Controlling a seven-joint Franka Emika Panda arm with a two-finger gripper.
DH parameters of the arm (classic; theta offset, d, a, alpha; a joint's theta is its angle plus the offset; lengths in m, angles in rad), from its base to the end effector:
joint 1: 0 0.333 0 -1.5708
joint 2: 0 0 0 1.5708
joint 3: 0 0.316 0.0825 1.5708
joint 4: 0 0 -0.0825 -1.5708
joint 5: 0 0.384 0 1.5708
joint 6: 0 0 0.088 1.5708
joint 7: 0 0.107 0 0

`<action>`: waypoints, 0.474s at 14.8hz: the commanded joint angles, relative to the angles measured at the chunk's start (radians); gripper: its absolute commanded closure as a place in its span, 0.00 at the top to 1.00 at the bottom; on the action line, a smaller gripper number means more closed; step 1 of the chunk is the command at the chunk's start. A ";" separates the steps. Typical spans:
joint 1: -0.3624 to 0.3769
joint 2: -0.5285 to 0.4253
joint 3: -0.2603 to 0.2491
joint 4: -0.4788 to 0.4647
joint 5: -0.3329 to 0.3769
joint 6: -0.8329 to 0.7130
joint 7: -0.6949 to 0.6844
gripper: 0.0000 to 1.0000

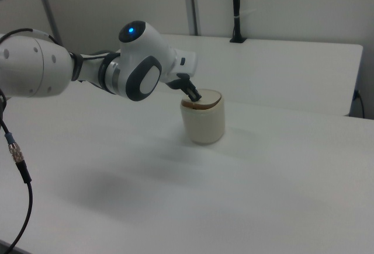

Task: Close the trash bin
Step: 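Press the gripper down on the closed lid to seat it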

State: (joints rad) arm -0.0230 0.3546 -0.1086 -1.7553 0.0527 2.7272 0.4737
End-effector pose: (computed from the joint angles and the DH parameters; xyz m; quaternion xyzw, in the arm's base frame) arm 0.6873 -0.0842 0.4393 -0.9058 0.2942 -0.3004 0.0524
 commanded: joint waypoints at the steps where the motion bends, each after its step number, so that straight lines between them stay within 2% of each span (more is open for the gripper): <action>1: -0.002 -0.002 0.004 -0.035 -0.002 -0.015 -0.026 0.00; 7: -0.003 0.018 0.006 -0.030 -0.028 -0.015 -0.023 0.00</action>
State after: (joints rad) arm -0.0228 0.3697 -0.1077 -1.7690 0.0379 2.7279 0.4641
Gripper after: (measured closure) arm 0.991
